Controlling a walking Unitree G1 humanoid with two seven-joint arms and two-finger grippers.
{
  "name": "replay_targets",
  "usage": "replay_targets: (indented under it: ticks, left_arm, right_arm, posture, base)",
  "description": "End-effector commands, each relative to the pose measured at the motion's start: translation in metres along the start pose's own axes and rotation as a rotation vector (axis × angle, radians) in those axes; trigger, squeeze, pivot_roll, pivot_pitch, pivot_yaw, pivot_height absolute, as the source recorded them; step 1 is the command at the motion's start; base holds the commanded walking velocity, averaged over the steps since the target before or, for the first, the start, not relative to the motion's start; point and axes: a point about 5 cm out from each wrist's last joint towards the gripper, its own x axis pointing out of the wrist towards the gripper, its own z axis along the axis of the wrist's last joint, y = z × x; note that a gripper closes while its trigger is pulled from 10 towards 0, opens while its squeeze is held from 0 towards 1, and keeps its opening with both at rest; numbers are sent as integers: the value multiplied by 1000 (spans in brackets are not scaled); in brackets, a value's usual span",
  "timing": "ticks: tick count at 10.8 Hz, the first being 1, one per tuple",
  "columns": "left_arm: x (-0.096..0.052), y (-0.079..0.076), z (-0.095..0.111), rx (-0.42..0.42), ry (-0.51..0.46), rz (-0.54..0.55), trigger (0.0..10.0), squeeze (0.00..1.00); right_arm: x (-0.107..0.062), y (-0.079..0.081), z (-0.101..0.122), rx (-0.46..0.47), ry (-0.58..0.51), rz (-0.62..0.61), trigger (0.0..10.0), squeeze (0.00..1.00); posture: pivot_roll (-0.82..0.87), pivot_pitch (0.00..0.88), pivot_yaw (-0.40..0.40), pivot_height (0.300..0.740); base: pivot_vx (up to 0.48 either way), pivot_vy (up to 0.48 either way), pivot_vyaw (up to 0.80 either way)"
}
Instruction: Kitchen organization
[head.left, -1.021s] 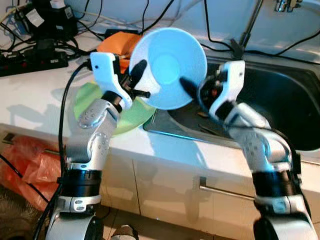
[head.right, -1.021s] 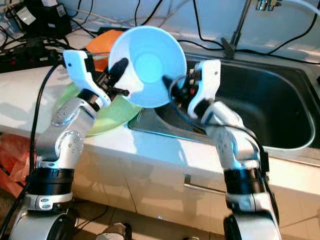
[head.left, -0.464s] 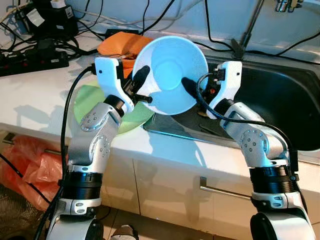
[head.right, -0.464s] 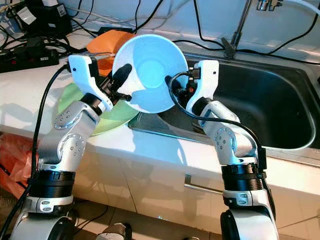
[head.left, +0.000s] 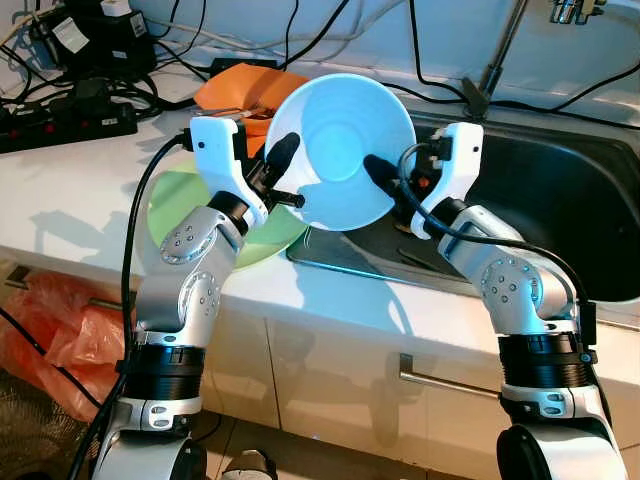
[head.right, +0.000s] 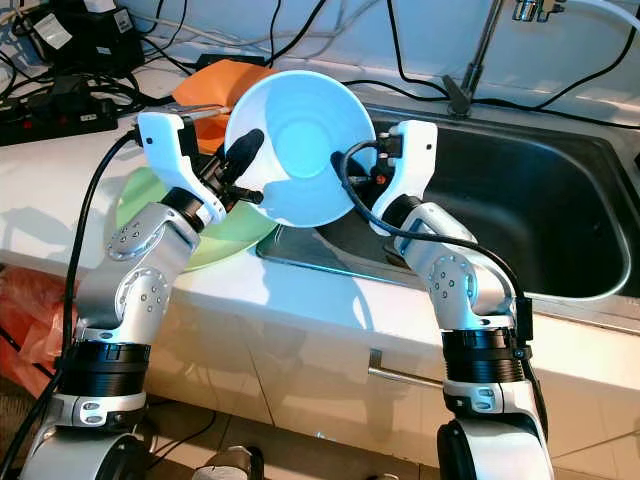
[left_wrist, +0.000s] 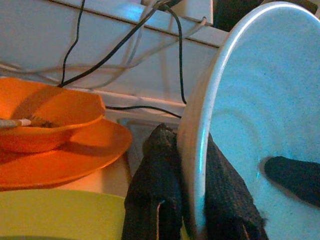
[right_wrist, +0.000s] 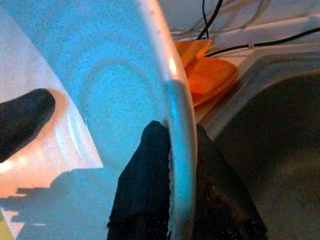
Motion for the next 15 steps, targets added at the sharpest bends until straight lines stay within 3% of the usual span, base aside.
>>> replay_targets:
  ticks: [1, 5, 8, 9, 12, 15]
  left_arm:
    - [-1, 0, 10, -1, -47, -29, 10000, 1000]
    - [-3, -4, 6, 2, -19, -57, 10000, 1000]
    - [-8, -12, 4, 80, 83, -210, 10000, 1000]
    - [-15, -15, -8, 57, 148, -251, 10000, 1000]
    - [-24, -23, -30, 103, 284, -330, 10000, 1000]
    - [-26, -26, -31, 93, 308, -359, 10000, 1000]
  right_arm:
    - [-10, -25, -5, 7, 27, -154, 0, 0]
    - [-8, -25, -5, 28, 22, -164, 0, 0]
    - [-13, -58, -3, 32, -9, -421, 0, 0]
    - [-22, -82, -9, -45, 18, -570, 0, 0]
    - [-26, -109, -24, -116, 81, -668, 0, 0]
    - [-24, -120, -40, -177, 187, -681, 0, 0]
  posture:
    - [84, 62, 11, 740]
    - [89, 59, 5, 740]
    - [91, 59, 5, 740]
    - [95, 61, 6, 740]
    - [95, 65, 12, 740]
    - [95, 65, 12, 740]
  base:
    - [0, 0, 0]
    - [0, 0, 0]
    - [0, 0, 0]
    - [0, 0, 0]
    - [0, 0, 0]
    - [0, 0, 0]
